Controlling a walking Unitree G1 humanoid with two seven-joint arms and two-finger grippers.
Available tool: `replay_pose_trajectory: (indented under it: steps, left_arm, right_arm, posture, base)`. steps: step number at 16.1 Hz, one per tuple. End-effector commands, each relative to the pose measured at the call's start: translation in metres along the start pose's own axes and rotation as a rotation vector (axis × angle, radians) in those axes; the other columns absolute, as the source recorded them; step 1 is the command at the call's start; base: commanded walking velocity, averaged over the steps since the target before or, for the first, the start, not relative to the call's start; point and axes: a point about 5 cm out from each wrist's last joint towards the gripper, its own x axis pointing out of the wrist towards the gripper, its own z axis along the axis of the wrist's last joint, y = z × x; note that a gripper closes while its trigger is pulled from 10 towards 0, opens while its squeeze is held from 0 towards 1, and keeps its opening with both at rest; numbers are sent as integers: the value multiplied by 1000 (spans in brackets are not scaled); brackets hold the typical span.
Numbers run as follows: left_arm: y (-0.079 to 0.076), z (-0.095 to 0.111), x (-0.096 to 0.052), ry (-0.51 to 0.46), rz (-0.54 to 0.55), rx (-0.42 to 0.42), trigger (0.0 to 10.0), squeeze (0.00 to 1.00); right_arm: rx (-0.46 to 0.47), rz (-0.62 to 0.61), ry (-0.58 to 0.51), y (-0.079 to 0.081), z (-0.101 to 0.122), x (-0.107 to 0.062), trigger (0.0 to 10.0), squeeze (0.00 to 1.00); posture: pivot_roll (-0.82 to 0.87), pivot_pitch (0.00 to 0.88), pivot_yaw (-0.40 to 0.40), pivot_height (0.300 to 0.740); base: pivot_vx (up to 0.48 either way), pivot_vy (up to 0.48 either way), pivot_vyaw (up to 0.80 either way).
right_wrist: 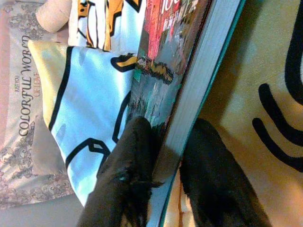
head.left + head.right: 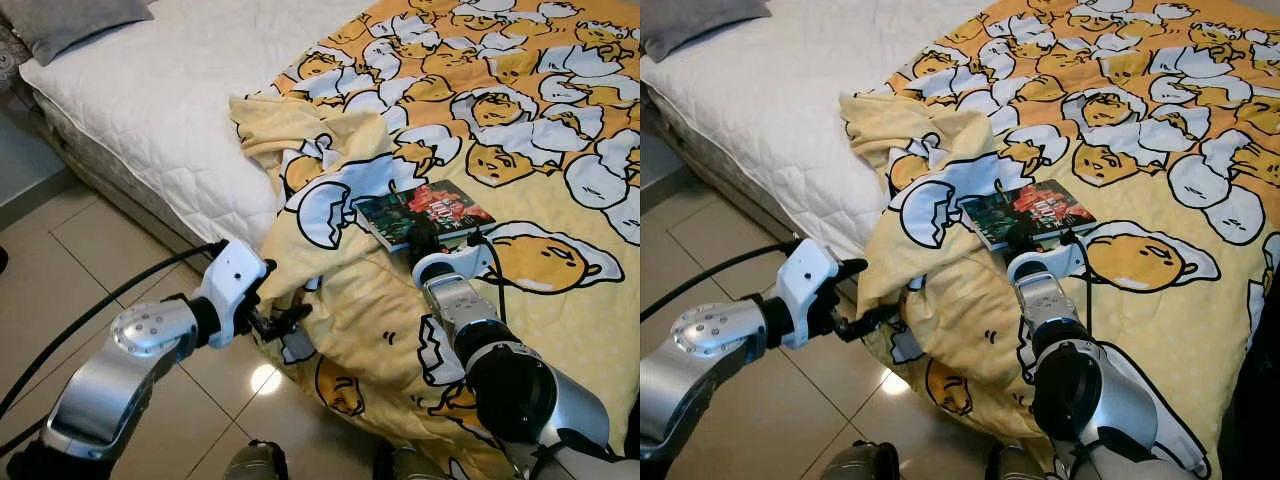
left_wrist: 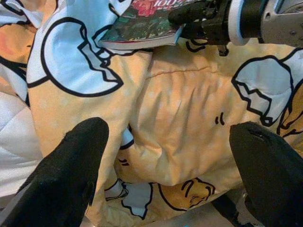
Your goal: Clean up the room
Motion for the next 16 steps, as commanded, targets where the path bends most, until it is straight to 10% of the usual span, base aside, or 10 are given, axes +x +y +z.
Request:
replay_pose_trajectory:
  steps: [1, 9, 14, 16]
  left_arm:
    - [1, 0, 2, 5, -2, 16, 10000, 1000]
    - [23, 11, 19, -100, 90, -64, 10000, 1000]
    - [51, 24, 24, -223, 123, -202, 10000, 1000]
    - [68, 27, 17, -302, 17, -301, 10000, 1000]
  right_arm:
    - [0, -12, 10, -2, -2, 0, 0, 0]
    - [-130, 99, -15, 0, 21, -2, 0, 0]
    - [-287, 348, -4, -1, 52, -15, 0, 0]
    - [-444, 650, 154, 7, 51, -35, 0, 0]
  posture:
    - [153, 119, 48, 740]
    - [25, 0, 79, 740]
    - [-47, 0, 109, 740]
    - [-65, 0, 113, 740]
  base:
    - [0, 0, 0]
    - [0, 0, 0]
    - [0, 0, 0]
    - [0, 0, 0]
